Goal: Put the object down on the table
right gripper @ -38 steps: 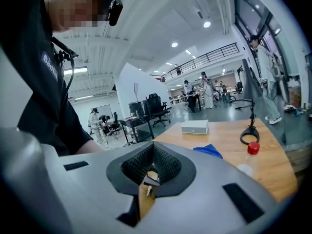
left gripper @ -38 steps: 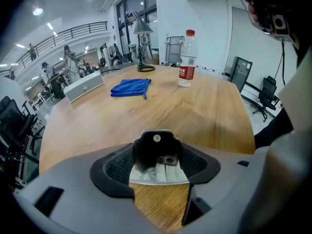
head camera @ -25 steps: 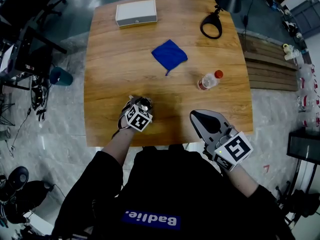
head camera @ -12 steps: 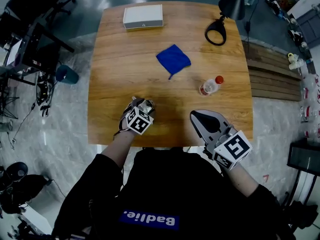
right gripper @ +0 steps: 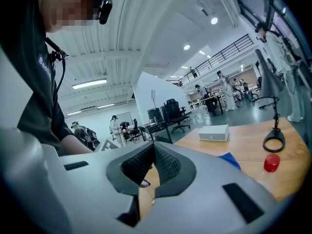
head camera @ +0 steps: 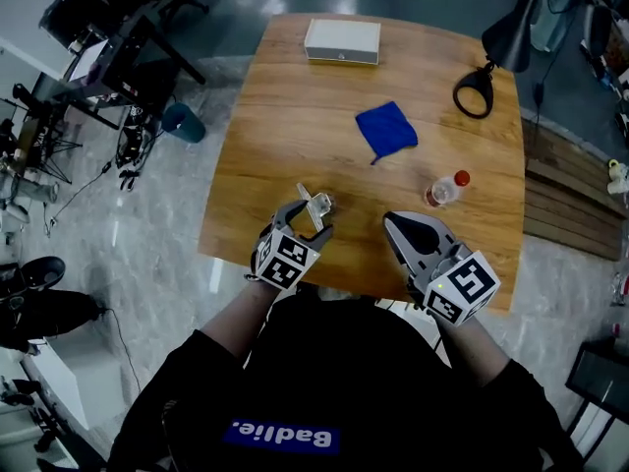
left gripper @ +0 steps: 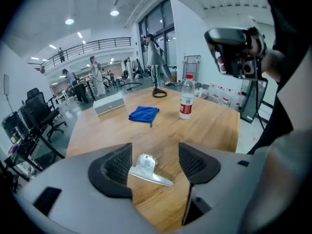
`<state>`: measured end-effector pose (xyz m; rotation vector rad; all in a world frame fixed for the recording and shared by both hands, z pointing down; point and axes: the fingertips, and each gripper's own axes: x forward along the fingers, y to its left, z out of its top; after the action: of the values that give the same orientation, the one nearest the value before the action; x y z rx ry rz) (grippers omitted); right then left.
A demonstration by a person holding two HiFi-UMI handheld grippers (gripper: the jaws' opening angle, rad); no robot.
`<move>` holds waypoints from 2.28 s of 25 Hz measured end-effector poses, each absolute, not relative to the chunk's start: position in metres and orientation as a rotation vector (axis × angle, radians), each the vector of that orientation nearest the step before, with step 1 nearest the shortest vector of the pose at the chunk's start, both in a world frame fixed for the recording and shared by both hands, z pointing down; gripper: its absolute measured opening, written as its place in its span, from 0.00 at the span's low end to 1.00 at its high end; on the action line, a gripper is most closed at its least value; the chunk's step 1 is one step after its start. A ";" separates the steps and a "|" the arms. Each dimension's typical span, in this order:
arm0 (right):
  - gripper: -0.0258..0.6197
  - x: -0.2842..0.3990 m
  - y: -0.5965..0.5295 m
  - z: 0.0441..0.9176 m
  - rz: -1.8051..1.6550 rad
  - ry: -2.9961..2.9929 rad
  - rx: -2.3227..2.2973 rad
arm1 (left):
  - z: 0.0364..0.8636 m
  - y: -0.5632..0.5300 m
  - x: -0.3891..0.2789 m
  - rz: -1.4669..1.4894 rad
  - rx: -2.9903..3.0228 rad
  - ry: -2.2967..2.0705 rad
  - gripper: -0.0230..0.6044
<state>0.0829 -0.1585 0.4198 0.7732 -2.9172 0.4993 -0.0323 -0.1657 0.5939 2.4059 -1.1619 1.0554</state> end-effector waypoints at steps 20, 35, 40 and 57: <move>0.05 -0.018 -0.096 0.364 0.303 -2.951 0.801 | 0.340 -0.090 -0.068 0.001 2.790 -1.074 0.05; 0.05 -0.027 -0.063 0.339 0.118 -3.036 0.885 | 0.344 -0.061 -0.059 -0.002 2.830 -0.913 0.05; 0.05 -0.025 -0.063 0.337 0.114 -3.028 0.892 | 0.342 -0.060 -0.057 -0.009 2.819 -0.909 0.05; 0.05 -0.028 -0.059 0.333 0.103 -3.030 0.859 | 0.334 -0.056 -0.056 -0.027 2.821 -0.926 0.05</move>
<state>-0.0284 -0.0586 0.3330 0.8593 -3.0303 0.1032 -0.0563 -0.0564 0.3341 2.8215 -0.9258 -0.0269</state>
